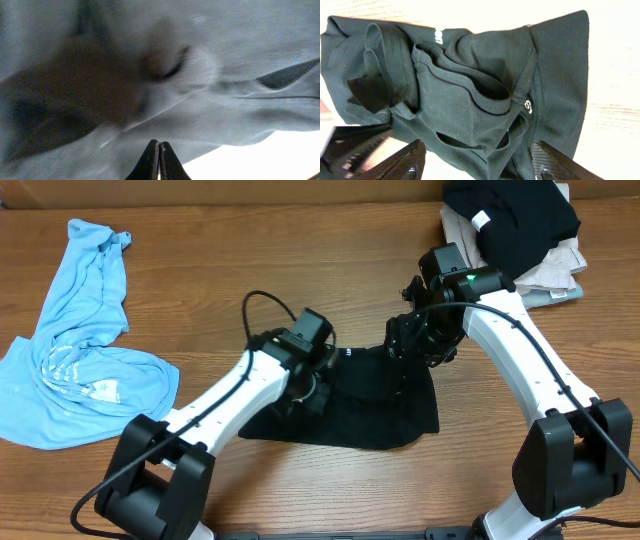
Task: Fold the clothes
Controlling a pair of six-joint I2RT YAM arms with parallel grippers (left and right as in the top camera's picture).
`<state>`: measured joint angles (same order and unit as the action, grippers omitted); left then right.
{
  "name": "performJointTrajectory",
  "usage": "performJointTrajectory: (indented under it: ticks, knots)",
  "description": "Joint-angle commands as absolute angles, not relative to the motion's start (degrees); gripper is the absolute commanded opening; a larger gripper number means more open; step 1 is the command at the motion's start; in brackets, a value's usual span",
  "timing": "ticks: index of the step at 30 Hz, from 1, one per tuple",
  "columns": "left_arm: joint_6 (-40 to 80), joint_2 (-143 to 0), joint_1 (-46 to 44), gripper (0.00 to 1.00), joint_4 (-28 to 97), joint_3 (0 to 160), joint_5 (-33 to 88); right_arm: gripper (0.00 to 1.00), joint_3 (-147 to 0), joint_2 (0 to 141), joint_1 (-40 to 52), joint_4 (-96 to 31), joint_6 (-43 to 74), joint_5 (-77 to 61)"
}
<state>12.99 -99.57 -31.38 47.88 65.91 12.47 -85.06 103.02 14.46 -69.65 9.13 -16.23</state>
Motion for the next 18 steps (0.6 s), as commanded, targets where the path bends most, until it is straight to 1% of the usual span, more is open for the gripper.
performJointTrajectory:
  ticks: [1,6,10,11,13,14,15,16,18]
  knots:
    - [13.5,-99.63,-27.62,0.04,51.18,67.42,12.84,0.72,-85.41,101.06,14.61,-69.65,8.64,-15.44]
    - [8.23,-99.31,-22.87,0.04,55.48,67.4,12.67,0.72,-85.41,101.06,14.61,-69.12,8.67,-15.51]
    - [3.31,-99.31,-21.19,0.05,55.33,66.81,11.35,0.73,-85.41,101.06,14.61,-69.04,8.69,-15.49]
    - [2.59,-99.31,-21.1,0.1,54.83,66.57,11.33,0.72,-85.41,101.06,14.61,-69.04,8.69,-15.49]
    - [2.31,-99.31,-21.02,0.35,53.6,65.8,10.52,0.73,-85.41,101.06,14.61,-69.04,8.69,-15.49]
    - [2.31,-99.33,-21.02,0.44,53.28,65.47,9.87,0.73,-85.41,101.06,14.61,-69.06,8.69,-15.49]
    - [2.33,-99.33,-21.02,0.49,53.04,65.08,9.3,0.73,-85.41,101.06,14.61,-69.08,8.69,-15.51]
    - [2.33,-99.33,-20.99,0.51,52.86,64.75,8.51,0.73,-85.41,101.06,14.61,-69.08,8.69,-15.51]
    - [2.35,-99.33,-20.99,0.52,52.84,64.18,7.42,0.73,-85.41,101.06,14.61,-69.08,8.69,-15.51]
